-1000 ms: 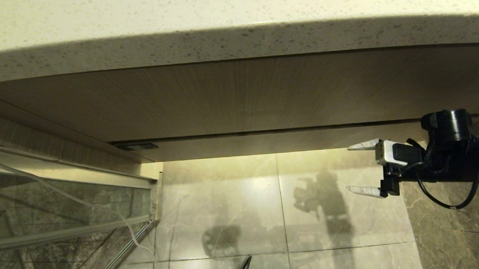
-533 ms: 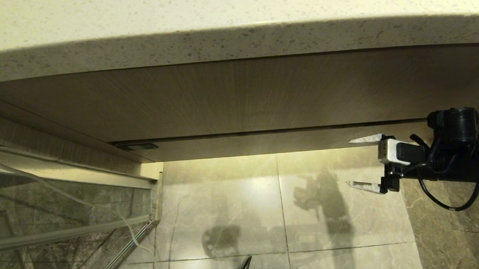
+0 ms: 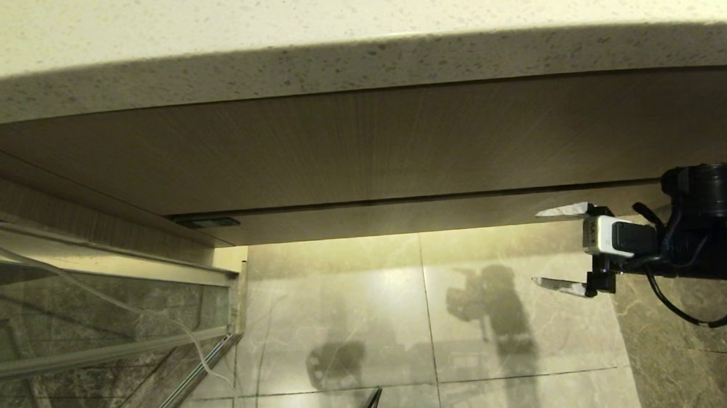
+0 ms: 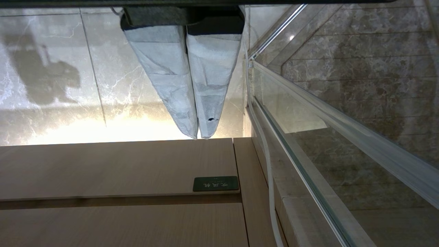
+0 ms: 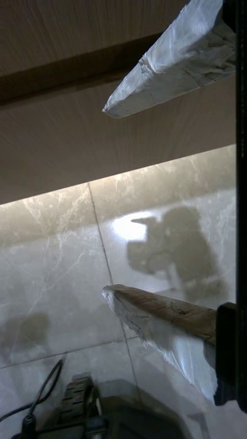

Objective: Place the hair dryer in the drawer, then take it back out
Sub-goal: Pull open the drawer

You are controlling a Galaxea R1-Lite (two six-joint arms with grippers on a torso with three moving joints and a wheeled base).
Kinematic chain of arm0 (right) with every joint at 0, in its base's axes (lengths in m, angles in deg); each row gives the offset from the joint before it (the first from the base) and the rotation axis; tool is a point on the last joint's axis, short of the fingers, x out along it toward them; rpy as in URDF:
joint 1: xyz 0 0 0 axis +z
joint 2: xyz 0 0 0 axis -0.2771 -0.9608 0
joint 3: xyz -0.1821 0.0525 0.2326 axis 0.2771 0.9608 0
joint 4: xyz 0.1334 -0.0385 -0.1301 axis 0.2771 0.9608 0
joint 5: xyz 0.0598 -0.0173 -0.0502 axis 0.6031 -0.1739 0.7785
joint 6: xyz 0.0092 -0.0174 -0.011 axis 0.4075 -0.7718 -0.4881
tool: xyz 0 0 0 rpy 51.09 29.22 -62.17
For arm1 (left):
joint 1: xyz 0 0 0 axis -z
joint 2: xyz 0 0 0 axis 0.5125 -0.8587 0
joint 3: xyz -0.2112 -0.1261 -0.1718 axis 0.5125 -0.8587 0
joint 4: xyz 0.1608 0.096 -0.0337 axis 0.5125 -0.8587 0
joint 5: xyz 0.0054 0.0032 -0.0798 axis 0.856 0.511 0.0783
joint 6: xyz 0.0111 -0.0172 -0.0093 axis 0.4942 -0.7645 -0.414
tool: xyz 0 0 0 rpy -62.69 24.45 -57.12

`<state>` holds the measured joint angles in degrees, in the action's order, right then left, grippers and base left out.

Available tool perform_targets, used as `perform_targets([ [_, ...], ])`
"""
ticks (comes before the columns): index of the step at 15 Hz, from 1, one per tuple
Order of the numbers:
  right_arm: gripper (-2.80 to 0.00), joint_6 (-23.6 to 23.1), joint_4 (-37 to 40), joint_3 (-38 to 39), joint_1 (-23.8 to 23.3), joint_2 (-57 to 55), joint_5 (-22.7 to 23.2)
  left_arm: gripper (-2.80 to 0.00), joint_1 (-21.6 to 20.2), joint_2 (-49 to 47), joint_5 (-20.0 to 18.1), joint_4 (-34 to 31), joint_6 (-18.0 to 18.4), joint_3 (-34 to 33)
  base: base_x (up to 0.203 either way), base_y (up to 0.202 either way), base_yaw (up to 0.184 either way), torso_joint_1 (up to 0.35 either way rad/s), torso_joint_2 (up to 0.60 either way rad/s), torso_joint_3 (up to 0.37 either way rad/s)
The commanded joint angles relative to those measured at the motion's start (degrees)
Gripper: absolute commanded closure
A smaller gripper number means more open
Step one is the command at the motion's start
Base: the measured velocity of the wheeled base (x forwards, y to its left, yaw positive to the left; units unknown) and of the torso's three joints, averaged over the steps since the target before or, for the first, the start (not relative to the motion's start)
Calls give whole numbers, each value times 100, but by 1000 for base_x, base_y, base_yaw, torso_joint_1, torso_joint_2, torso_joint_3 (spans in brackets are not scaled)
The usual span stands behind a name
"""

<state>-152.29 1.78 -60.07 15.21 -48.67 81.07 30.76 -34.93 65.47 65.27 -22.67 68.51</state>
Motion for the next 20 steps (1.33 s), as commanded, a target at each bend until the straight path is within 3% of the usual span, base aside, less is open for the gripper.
perform_targets([
  [1, -280, -137, 89, 36, 9, 27, -18, 0, -1, 0, 0, 11, -5, -229, 0, 0, 0, 0, 0, 0],
  [6, -280, -774, 21, 25, 9, -32, -124, 0, -1, 0, 0, 11, -6, -229, 0, 0, 0, 0, 0, 0],
  [11, -280, -922, -145, -141, 39, -48, -1789, 0, -1, 0, 0, 11, -6, -229, 0, 0, 0, 0, 0, 0],
  [20, -280, -439, -237, -175, 202, -184, -1909, 0, -1, 0, 0, 11, -6, -229, 0, 0, 0, 0, 0, 0],
])
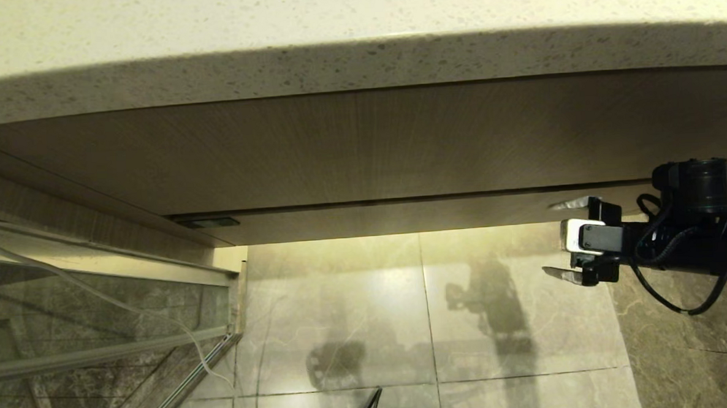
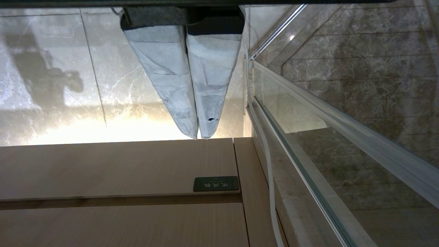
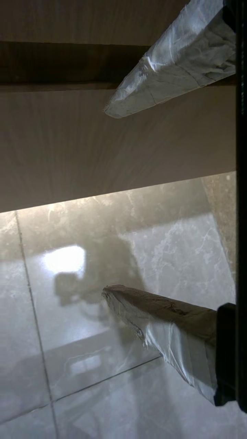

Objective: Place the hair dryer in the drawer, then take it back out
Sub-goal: Pull open the drawer

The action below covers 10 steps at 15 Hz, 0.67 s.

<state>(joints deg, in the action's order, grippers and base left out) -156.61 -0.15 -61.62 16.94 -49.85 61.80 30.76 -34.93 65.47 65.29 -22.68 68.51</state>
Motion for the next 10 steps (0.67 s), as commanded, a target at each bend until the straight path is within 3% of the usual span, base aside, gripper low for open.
perform_targets([
  [1, -280, 71, -85, -32, 37, -103, 16, 0, -1, 0, 0, 9, 4, -229, 0, 0, 0, 0, 0, 0],
  [10, -280, 627, -483, -426, 166, -474, 32, 0, -1, 0, -7, 9, -3, -229, 0, 0, 0, 0, 0, 0],
])
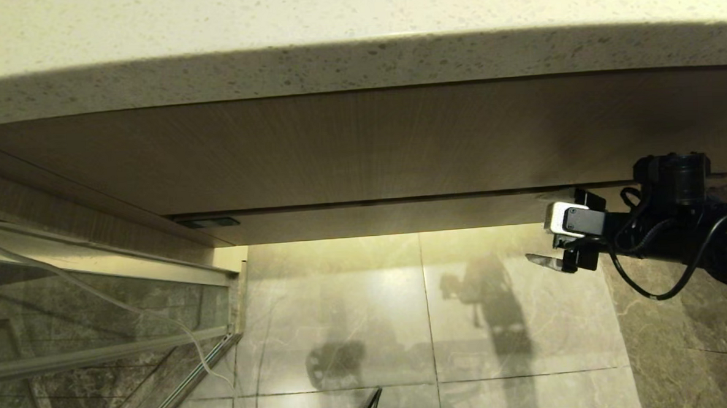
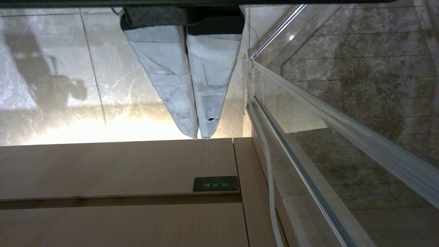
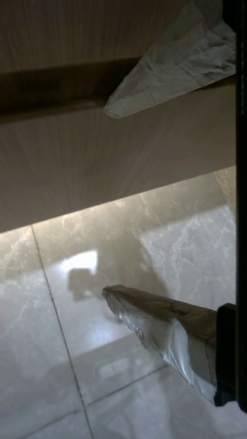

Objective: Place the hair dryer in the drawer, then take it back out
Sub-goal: Pull open the drawer

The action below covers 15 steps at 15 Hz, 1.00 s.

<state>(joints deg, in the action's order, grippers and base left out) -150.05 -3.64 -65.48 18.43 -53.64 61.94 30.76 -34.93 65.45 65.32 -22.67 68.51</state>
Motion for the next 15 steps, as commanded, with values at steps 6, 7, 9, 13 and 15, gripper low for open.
perform_targets([
  [6, -280, 145, -405, -148, 56, -223, 39, 0, -1, 0, 1, 6, -2, -229, 0, 0, 0, 0, 0, 0],
  [7, -280, 175, -431, -184, 56, -241, 39, 0, -1, 0, 1, 6, -6, -229, 0, 0, 0, 0, 0, 0],
  [9, -280, 168, -441, -179, 56, -255, 39, 0, -1, 0, 1, 6, -6, -229, 0, 0, 0, 0, 0, 0],
  [13, -280, 173, -432, -161, 56, -285, 39, 0, -1, 0, 1, 6, 2, -229, 0, 0, 0, 0, 0, 0],
  [15, -280, 168, -432, -177, 56, -345, 39, 0, -1, 0, 1, 6, -5, -229, 0, 0, 0, 0, 0, 0],
])
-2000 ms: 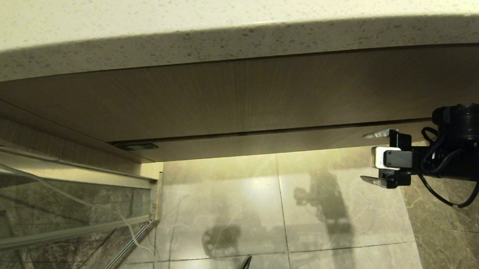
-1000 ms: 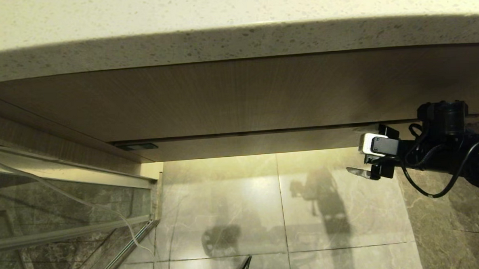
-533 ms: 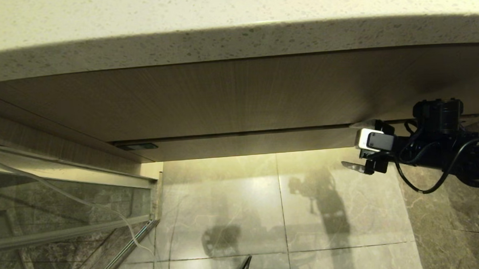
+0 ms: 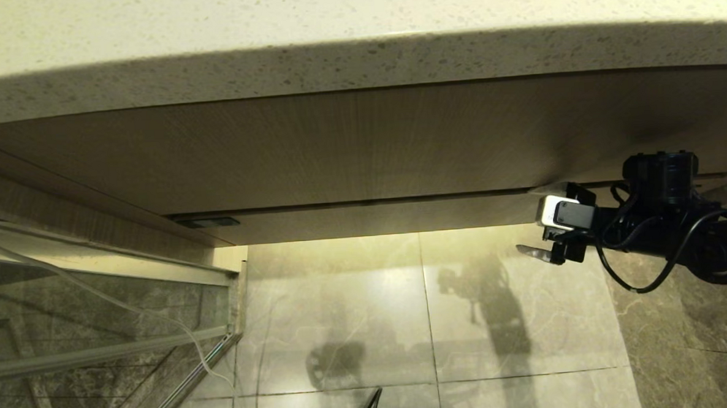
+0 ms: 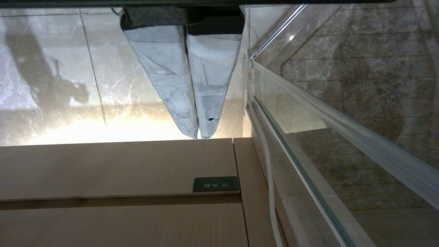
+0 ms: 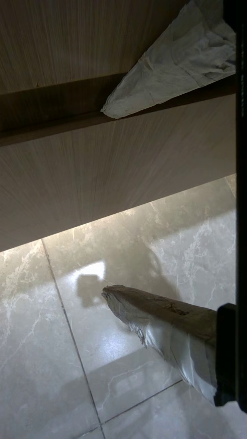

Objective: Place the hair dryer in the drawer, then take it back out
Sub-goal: Pull open the drawer

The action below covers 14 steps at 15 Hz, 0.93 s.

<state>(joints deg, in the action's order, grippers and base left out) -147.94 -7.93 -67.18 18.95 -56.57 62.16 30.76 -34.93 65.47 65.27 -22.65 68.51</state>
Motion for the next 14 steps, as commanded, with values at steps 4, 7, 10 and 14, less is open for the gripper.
perform_targets([
  [4, -280, 0, -13, -71, -11, -132, 17, 0, -1, 0, 0, 11, -7, -229, 0, 0, 0, 0, 0, 0],
  [7, -280, 18, -13, -120, -15, -149, 17, 0, -1, 0, -8, 11, -7, -229, 0, 0, 0, 0, 0, 0],
  [10, -280, 151, -5, -199, -23, -109, 9, 0, -1, 0, 0, 11, -7, -229, 0, 0, 0, 0, 0, 0],
  [14, -280, 169, -75, -296, -14, -112, 6, 0, -1, 0, 0, 11, -3, -229, 0, 0, 0, 0, 0, 0],
])
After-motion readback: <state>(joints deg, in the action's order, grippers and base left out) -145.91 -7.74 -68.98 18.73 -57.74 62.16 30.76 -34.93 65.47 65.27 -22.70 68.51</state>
